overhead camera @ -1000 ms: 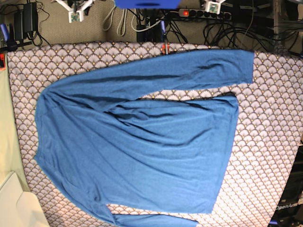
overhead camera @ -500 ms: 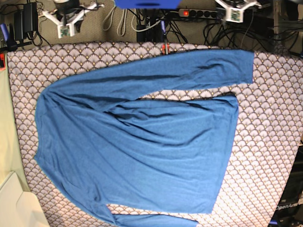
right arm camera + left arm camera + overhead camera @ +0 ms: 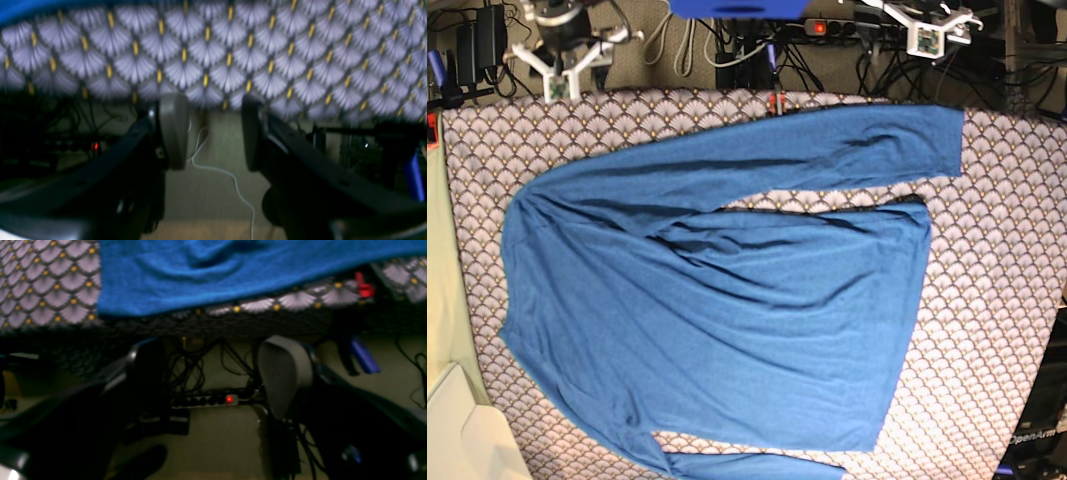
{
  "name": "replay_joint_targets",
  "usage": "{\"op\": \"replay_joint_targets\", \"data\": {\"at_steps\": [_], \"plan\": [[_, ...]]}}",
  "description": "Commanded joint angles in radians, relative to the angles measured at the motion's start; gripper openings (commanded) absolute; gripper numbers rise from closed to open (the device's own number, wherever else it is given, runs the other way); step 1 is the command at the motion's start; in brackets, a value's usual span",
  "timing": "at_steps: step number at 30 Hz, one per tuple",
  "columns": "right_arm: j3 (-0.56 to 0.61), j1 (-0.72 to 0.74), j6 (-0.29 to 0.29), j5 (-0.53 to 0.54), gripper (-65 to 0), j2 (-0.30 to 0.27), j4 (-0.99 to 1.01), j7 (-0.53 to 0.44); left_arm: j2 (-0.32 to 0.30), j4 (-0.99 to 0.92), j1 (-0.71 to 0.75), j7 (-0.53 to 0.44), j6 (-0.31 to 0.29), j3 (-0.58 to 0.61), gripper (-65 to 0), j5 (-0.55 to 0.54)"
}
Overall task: Fold the T-shirt properly
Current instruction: 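Move both grippers out over the shirt's shoulder edge, then lower the left gripper and grasp the blue shirt's sleeve edge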
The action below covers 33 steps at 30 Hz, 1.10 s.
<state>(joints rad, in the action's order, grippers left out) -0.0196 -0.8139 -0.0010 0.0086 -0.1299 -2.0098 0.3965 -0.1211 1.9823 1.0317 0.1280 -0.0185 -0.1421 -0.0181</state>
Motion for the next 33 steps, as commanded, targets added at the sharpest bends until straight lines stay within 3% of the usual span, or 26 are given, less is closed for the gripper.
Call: {"op": "replay_joint_targets", "data": {"at_steps": [1,7,10,15,18,22,26,33], "plan": [[-0.013,-0.008,-0.004,0.0,-37.3,-0.004,-0.021,-0.021,-0.002,0.016,-0.001,-0.021,0.005,-0.006,-18.7,-0.035],[-0.018,0.041,-0.004,0.0,-37.3,-0.04,-0.021,-0.018,-0.004,0.012,-0.058,-0.02,0.005,-0.158,-18.4,-0.354],[-0.018,0.052,-0.004,0.0,-37.3,-0.049,-0.019,-0.014,-0.004,0.005,-0.077,-0.015,0.004,-0.244,-18.3,-0.444],[-0.018,0.07,-0.004,0.0,-37.3,-0.063,-0.016,-0.011,-0.004,-0.018,-0.129,-0.014,0.004,-0.33,-18.3,-0.463],[-0.018,0.074,-0.004,0.0,-37.3,-0.063,-0.016,-0.011,-0.004,-0.073,-0.178,0.037,-0.005,-0.342,-18.3,-0.463],[-0.018,0.08,-0.004,0.0,-37.3,-0.063,-0.016,-0.009,0.01,-0.139,-0.253,0.137,-0.096,-0.377,-18.3,-0.466],[-0.019,0.08,-0.004,0.0,-37.3,-0.063,-0.015,-0.009,0.065,-0.188,-0.313,0.167,-0.18,-0.437,-18.3,-0.461],[-0.019,0.077,-0.004,0.0,-37.3,-0.063,-0.015,-0.009,0.087,-0.24,-0.362,0.193,-0.214,-0.491,-18.3,-0.458]]}}
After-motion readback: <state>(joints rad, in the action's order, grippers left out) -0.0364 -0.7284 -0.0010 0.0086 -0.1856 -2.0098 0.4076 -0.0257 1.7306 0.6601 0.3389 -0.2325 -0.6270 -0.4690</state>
